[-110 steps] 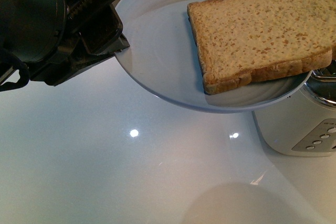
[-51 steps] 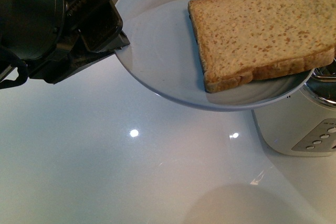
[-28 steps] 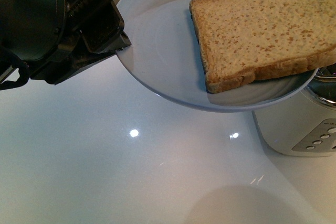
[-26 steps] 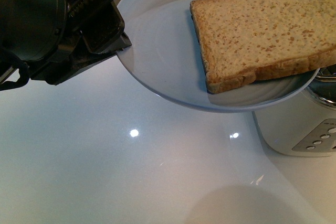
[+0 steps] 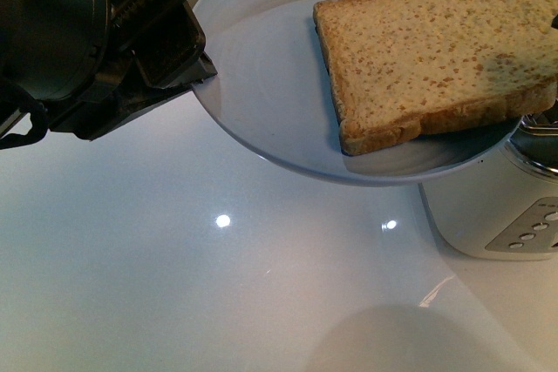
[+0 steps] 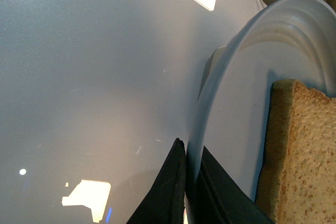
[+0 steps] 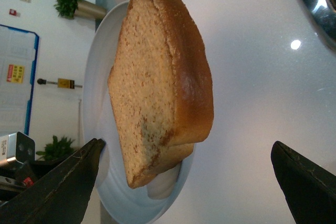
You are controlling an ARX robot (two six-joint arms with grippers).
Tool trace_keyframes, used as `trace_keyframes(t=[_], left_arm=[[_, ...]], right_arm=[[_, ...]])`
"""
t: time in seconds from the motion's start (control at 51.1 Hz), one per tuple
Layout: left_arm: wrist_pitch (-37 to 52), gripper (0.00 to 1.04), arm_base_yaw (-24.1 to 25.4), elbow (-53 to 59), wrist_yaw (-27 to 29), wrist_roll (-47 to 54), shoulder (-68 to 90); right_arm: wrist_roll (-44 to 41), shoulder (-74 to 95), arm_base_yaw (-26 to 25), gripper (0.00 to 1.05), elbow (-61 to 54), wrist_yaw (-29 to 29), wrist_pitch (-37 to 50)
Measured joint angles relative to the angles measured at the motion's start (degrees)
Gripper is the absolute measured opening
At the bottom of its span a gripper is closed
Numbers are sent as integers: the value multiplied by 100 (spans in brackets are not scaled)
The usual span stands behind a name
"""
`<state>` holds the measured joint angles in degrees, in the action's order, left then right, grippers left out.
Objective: Left arm holds plate, right arm toasts bread
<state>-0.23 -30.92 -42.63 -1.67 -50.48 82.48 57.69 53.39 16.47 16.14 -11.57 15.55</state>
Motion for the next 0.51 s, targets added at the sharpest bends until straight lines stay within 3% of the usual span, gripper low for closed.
trace_keyframes(t=[0.235, 0.509], left_arm=[[0, 3, 0, 0, 0, 0, 0], [0, 3, -2, 0, -2, 2, 0]], right_arm=[[122, 599, -79, 95, 155, -72, 551], [162, 813, -214, 58, 304, -208, 693]])
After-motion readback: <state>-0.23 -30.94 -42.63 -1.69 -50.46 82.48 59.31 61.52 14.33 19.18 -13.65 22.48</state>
